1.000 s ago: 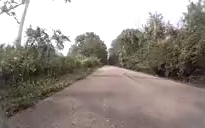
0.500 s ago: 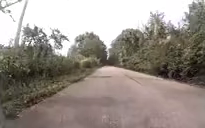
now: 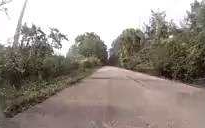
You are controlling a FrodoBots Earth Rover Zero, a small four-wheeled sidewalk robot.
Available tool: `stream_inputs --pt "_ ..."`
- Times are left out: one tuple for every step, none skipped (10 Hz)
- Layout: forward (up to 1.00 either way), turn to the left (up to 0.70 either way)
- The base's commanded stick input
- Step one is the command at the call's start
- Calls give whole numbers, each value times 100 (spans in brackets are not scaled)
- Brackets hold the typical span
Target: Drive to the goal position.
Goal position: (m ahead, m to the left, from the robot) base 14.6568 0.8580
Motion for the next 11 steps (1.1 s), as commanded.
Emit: stream_inputs --pt "70 0" --pt "70 0" --pt "70 0" --pt "70 0" --pt "70 0" --pt "70 0" --pt "70 0" --pt "70 0" --pt "70 0" --pt "70 0" --pt "70 0"
